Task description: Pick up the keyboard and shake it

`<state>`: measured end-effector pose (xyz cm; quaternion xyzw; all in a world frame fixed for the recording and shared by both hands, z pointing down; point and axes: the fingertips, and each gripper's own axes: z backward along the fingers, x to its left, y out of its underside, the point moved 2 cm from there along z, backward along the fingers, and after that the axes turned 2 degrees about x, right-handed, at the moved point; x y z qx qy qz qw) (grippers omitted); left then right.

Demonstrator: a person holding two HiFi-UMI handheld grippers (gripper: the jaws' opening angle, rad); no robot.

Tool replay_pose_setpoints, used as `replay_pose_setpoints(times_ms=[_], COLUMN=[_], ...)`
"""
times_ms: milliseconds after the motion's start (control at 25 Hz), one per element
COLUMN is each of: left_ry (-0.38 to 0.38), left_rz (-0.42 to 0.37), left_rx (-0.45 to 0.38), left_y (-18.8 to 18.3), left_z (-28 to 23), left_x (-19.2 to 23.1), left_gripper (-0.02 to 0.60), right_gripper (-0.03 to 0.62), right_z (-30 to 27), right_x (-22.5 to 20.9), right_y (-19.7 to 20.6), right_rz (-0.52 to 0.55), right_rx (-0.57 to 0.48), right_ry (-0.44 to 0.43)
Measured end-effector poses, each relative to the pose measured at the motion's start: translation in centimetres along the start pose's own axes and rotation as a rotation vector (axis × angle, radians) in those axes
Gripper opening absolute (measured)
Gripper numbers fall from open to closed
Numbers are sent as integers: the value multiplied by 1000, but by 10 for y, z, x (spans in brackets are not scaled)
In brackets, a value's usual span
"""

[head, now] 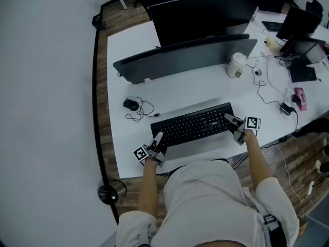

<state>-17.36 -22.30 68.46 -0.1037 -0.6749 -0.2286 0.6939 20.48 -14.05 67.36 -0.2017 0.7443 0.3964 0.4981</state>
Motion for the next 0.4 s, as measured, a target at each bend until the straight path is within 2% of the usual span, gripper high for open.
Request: replay_pose_setpoints(times_ms=[200,400], left_ry=[0,-1], left_rz=[-7,-6], left_rx=[6,5], left_y=[-2,-6], left_z=[0,-1], left_x=[-2,-3], left_gripper=[106,106], right_gripper=[149,150], right_z=[-1,4], right_x=[4,-8], right_y=[-1,1], right_rz=[4,-12], right_rx=[-8,-6], right_ry=[-15,77])
